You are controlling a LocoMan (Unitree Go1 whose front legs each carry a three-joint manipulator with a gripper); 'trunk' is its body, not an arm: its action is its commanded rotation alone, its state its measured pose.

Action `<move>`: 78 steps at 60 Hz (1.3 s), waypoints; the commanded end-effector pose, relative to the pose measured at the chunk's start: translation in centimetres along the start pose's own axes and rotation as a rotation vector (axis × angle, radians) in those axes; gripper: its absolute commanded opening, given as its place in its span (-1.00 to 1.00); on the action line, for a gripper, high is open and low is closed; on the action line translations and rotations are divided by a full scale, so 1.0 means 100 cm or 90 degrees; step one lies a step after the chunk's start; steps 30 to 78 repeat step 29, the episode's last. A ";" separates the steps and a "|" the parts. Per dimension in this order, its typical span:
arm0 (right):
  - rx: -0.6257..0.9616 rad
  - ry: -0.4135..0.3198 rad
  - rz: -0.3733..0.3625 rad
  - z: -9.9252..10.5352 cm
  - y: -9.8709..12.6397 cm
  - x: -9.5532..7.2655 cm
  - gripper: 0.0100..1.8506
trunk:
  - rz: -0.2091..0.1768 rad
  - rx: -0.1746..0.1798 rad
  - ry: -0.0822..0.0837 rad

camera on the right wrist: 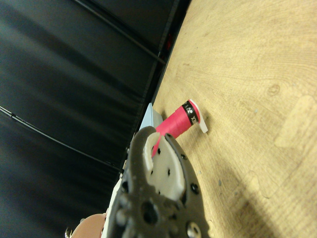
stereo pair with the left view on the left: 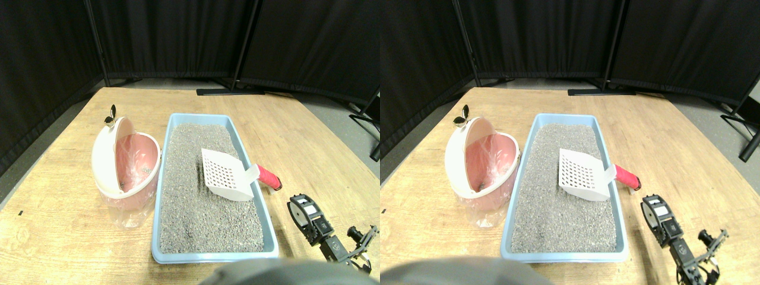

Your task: Scoop (unimanual)

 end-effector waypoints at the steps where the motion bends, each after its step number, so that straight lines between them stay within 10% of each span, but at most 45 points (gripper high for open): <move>1: 0.002 -0.029 -0.004 0.010 0.005 0.000 -0.95 | -0.012 -0.017 -0.005; 78: -0.003 -0.031 -0.023 0.012 0.005 0.002 -0.95 | -0.020 -0.019 -0.002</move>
